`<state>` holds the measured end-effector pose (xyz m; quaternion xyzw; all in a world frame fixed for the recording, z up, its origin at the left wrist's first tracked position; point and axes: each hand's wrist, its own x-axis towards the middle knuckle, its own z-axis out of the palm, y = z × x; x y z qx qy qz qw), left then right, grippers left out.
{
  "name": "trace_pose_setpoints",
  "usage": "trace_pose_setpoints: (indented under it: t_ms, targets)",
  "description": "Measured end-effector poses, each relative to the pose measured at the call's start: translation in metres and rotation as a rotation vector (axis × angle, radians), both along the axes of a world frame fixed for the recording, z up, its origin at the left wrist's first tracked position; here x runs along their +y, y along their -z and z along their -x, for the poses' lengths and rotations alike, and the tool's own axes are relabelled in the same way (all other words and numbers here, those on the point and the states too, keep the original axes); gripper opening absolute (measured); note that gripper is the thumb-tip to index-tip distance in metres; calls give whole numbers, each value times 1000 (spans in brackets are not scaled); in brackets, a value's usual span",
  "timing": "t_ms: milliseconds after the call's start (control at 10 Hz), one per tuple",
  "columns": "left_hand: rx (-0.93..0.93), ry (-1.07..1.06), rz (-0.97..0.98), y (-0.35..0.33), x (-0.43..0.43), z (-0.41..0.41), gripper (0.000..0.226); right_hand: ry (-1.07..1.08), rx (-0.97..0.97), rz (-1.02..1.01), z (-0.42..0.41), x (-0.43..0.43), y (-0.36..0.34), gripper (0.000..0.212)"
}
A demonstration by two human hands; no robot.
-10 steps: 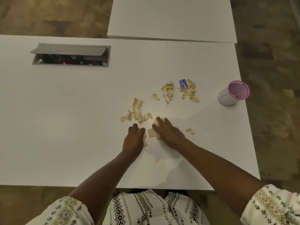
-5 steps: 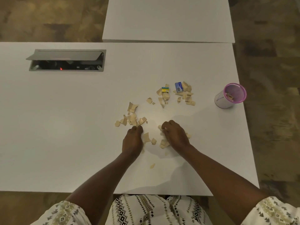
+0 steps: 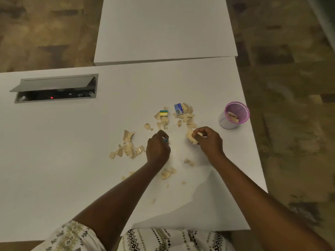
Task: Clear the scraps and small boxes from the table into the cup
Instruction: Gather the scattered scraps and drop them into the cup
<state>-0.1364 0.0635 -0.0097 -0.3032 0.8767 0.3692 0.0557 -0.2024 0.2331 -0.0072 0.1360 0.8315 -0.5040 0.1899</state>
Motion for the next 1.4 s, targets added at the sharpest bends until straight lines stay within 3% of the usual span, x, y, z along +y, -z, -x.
trace_pose_setpoints:
  t_ms: [200, 300, 400, 600, 700, 800, 900, 1100, 1300, 1400]
  targets:
    - [67, -32, -324, -19, 59, 70, 14, 294, -137, 296, 63, 67, -26, 5]
    - [84, -55, -443, -30, 92, 104, 17, 313, -109, 190, 93, 93, -30, 14]
    - [85, -30, -505, -39, 123, 135, 14, 242, -144, 9, 123, 107, -31, 8]
    - [-19, -47, -485, -44, 156, 173, 18, 89, -215, -136, 149, 116, -42, 14]
    - [-65, -25, -455, -43, 162, 182, 15, 122, -232, -126, 151, 113, -50, 32]
    - [-63, 15, -418, -44, 164, 186, 22, 235, -229, -47, 153, 112, -51, 37]
    - [-47, 25, -431, -47, 165, 184, 30, 32, -167, -204, 145, 110, -67, 39]
    - [26, 44, -417, -51, 152, 163, 21, 127, 18, -236, 128, 108, -68, 26]
    - [26, 106, -346, -49, 121, 123, 16, -79, 68, -203, 80, 90, -57, 21]
    - [-4, 141, -304, -41, 100, 94, 17, -156, -11, -196, 46, 77, -43, 22]
